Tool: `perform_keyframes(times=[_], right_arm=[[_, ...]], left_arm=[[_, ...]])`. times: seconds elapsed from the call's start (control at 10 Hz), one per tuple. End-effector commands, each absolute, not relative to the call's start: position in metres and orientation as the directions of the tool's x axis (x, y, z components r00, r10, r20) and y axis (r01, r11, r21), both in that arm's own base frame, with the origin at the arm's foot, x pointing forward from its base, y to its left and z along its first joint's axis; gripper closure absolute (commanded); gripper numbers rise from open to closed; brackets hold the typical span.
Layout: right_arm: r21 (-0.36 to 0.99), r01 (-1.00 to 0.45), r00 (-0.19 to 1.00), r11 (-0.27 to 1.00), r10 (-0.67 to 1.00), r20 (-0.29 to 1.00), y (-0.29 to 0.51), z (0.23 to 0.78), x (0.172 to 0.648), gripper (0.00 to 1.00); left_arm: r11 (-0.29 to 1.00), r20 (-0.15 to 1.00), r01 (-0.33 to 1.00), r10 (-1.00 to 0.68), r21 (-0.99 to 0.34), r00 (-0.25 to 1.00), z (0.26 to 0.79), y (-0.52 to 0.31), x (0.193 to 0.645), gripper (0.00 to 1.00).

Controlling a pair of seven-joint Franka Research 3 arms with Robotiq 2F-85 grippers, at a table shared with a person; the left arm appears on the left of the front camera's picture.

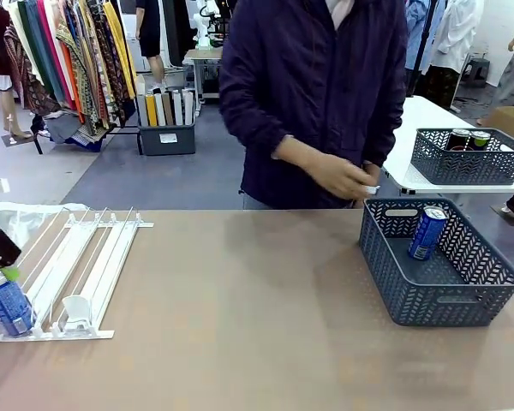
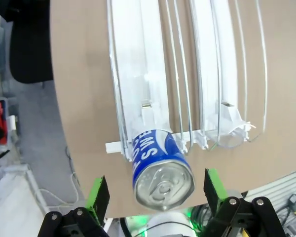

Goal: Retrieve and store the cans from the dispenser.
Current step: Pick up one can from the Automatic Can Dispenser and place it in the middle of the table.

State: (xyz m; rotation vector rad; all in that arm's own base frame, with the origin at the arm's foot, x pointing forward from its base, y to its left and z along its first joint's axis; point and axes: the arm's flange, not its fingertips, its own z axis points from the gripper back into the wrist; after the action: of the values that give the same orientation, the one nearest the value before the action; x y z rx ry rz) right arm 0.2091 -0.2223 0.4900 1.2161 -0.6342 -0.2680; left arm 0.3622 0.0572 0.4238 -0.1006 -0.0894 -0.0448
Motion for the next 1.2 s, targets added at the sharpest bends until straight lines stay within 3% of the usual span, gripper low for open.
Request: perform_keyframes(times=[0.0, 0.6, 0.7, 0.8, 0.9, 1.1], right_arm=[[0.926, -0.172, 0.790, 0.337, -0.514, 0.334, -0.224, 0.493, 0.211, 0.00], [0.926, -0.172, 0.790, 0.337, -0.514, 0.334, -0.224, 0.493, 0.211, 0.00], [0.926, -0.172, 0.790, 0.337, -0.514, 0.334, -0.224, 0.493, 0.211, 0.00], [0.926, -0.172, 0.790, 0.337, -0.514, 0.334, -0.224, 0.493, 0.211, 0.00], [0.926, -0.172, 0.790, 0.337, -0.514, 0.334, -0.224, 0.493, 0.211, 0.00], [0.926, -0.172, 0.790, 0.337, -0.514, 0.334, -0.224, 0.493, 0.211, 0.00]], left_arm=[[0.994, 0.079, 0.057, -0.050, -0.097, 0.996, 0.399, 0.045, 0.341, 0.00], [0.996, 0.059, 0.068, -0.065, -0.061, 0.996, 0.384, 0.041, 0.343, 0.00], [0.996, 0.051, 0.071, -0.068, -0.060, 0.996, 0.384, 0.039, 0.343, 0.07], [0.996, 0.042, 0.076, -0.074, -0.053, 0.996, 0.385, 0.038, 0.342, 0.65], [0.996, 0.043, 0.077, -0.076, -0.046, 0.996, 0.385, 0.038, 0.342, 1.00], [0.997, 0.055, 0.068, -0.066, -0.036, 0.996, 0.386, 0.040, 0.342, 1.00]])
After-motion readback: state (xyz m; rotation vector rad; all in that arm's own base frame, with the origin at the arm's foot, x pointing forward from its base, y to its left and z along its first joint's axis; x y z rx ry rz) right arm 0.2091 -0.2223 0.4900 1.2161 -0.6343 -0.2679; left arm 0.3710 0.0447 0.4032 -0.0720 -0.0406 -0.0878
